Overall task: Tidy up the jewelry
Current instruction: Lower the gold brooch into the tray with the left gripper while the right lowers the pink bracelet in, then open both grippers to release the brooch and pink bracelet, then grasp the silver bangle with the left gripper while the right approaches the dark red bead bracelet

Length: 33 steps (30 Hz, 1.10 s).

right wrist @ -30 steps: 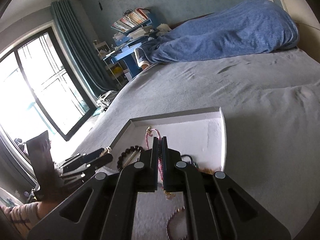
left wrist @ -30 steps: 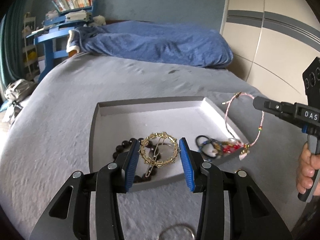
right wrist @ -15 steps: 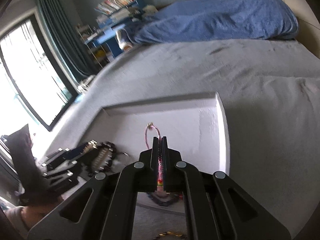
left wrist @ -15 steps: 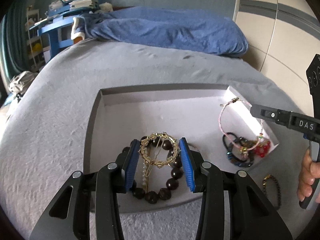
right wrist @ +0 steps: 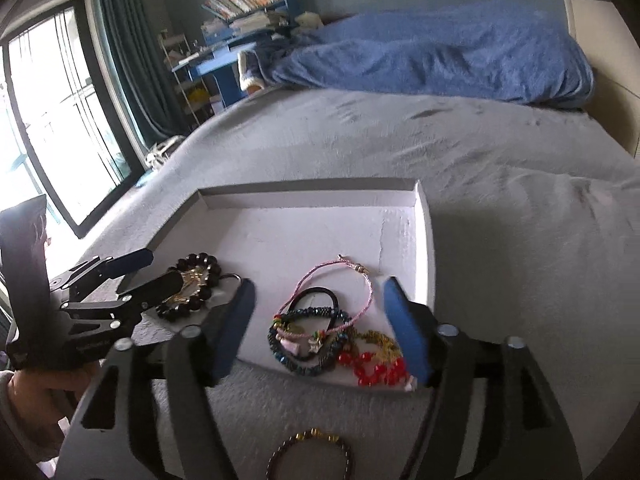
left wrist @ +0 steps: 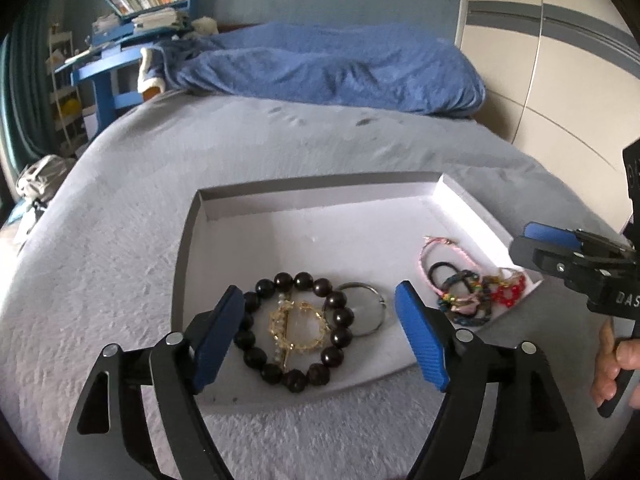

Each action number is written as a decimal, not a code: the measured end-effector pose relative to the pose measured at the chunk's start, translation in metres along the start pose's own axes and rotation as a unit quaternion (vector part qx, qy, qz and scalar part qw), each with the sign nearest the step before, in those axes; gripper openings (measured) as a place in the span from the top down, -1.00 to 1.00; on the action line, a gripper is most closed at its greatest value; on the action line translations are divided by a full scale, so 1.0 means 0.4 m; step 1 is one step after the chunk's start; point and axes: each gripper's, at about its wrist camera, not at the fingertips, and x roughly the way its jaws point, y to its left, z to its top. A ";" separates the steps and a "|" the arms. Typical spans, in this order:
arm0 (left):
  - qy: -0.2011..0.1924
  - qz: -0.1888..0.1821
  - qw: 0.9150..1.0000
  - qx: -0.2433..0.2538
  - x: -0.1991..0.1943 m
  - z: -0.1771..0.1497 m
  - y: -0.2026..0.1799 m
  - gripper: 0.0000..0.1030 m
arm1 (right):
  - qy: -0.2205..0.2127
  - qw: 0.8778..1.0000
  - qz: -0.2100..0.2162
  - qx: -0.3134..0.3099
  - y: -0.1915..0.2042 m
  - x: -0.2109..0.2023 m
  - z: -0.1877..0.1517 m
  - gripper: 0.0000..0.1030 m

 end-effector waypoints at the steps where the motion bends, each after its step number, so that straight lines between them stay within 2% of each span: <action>1: -0.007 -0.002 1.000 0.001 -0.015 -0.002 -0.001 -0.55 | -0.005 1.000 -0.001 0.000 0.001 -0.014 -0.008 -0.47; 5: -0.026 0.002 1.000 0.002 -0.060 -0.012 -0.006 -0.74 | -0.022 1.000 -0.006 -0.002 -0.001 -0.063 -0.037 -0.56; 12: -0.034 0.000 0.999 -0.003 -0.135 -0.078 -0.007 -0.76 | -0.026 0.999 -0.011 0.019 -0.020 -0.130 -0.131 -0.66; 19: -0.012 -0.003 1.000 -0.003 -0.171 -0.162 -0.001 -0.76 | -0.001 0.999 -0.016 0.041 -0.038 -0.139 -0.214 -0.71; 26: 0.017 -0.028 0.999 -0.015 -0.176 -0.210 0.006 -0.76 | 0.026 0.999 -0.024 0.039 -0.026 -0.128 -0.236 -0.82; 30: 0.040 -0.043 0.998 -0.001 -0.166 -0.239 -0.011 -0.76 | 0.042 0.998 -0.022 0.036 -0.020 -0.119 -0.250 -0.82; 33: 0.040 -0.040 0.998 0.006 -0.168 -0.245 -0.020 -0.76 | 0.048 0.998 -0.025 0.033 -0.018 -0.116 -0.252 -0.82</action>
